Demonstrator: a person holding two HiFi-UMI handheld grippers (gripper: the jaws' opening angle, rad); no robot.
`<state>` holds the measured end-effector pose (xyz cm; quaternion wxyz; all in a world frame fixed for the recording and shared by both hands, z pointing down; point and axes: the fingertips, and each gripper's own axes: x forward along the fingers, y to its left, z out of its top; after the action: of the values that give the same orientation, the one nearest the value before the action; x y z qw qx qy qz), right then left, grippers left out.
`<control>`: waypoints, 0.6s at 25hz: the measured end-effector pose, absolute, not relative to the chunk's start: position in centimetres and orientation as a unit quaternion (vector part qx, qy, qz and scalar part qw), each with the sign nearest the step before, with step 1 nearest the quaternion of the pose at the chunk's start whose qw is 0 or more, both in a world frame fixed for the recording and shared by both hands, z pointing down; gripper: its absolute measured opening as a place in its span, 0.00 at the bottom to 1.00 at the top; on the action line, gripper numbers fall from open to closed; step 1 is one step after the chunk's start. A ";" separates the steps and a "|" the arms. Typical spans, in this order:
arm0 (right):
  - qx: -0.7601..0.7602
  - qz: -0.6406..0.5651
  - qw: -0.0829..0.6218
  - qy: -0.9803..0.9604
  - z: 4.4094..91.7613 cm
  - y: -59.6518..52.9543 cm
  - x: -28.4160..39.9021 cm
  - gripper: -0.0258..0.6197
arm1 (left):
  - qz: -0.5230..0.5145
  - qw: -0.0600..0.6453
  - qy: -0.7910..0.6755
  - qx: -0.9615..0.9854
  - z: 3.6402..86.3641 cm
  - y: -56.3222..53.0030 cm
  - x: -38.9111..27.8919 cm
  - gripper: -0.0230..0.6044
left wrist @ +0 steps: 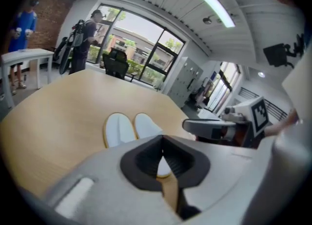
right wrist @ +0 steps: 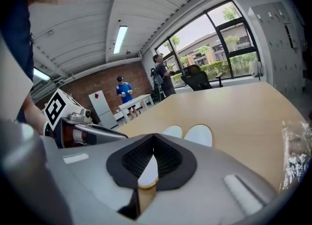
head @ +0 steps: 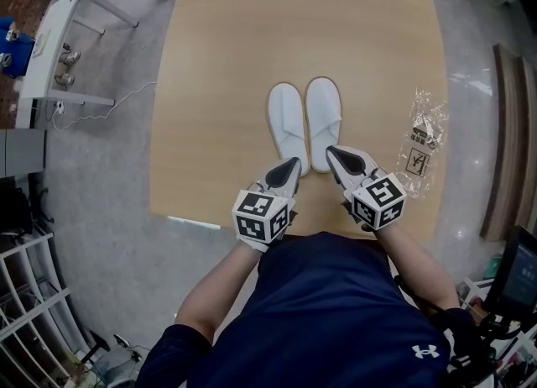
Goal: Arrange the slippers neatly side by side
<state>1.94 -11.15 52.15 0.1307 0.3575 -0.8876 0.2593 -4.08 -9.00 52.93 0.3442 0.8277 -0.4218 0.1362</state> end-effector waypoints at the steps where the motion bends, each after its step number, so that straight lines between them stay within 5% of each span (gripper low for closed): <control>1: 0.354 0.253 0.130 -0.891 51.8 -10.8 1.8 0.06 | 0.141 0.331 -0.407 0.839 52.4 -8.7 -3.5 0.04; 15: 0.335 0.205 0.096 -0.915 48.1 -9.3 1.4 0.06 | 0.151 0.254 -0.380 0.876 49.5 -8.1 -0.7 0.04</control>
<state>1.35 -9.30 48.09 0.0959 0.3347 -0.9147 0.2050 -0.74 -8.07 49.51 0.2539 0.8764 -0.3804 0.1510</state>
